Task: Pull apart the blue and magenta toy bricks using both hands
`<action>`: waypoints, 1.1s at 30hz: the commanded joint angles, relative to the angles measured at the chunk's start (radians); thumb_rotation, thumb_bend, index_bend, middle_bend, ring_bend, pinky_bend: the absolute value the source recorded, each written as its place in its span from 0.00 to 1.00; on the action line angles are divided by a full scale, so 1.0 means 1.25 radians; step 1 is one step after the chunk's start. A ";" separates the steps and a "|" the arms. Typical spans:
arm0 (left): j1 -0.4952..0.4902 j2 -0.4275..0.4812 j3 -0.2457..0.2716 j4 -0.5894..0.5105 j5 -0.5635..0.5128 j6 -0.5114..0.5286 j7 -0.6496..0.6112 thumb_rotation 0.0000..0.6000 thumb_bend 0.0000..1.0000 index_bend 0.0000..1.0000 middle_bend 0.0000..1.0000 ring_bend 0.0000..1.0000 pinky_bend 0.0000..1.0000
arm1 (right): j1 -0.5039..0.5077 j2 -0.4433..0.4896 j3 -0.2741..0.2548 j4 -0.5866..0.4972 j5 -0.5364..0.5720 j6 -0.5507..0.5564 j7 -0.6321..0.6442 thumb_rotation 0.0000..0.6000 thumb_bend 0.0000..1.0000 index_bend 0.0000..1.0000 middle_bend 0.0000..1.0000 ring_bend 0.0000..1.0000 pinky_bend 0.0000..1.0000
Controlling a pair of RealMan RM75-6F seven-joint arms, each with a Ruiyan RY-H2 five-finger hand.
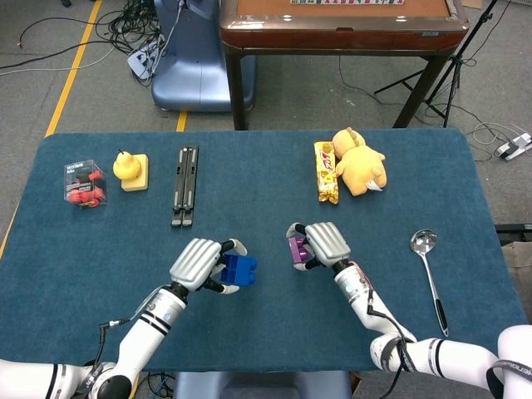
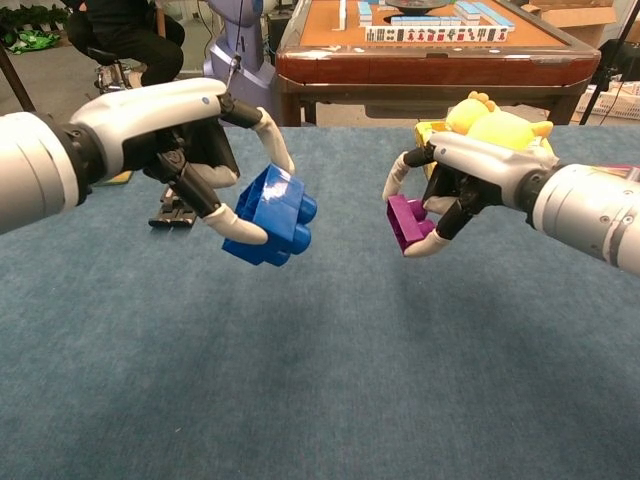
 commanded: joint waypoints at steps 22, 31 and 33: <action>-0.015 -0.016 0.018 0.024 -0.046 -0.014 0.045 1.00 0.10 0.25 1.00 0.98 1.00 | -0.013 0.058 -0.003 -0.075 -0.003 0.032 -0.010 1.00 0.00 0.13 1.00 1.00 1.00; 0.013 0.018 0.009 -0.016 -0.043 0.047 0.049 1.00 0.10 0.25 1.00 0.91 1.00 | -0.047 0.119 -0.026 -0.118 -0.040 0.073 -0.016 1.00 0.00 0.14 0.89 0.96 1.00; 0.026 0.038 0.012 -0.032 -0.034 0.067 0.051 1.00 0.10 0.25 0.97 0.87 1.00 | -0.061 0.143 -0.036 -0.135 -0.052 0.086 -0.022 1.00 0.00 0.16 0.79 0.89 0.98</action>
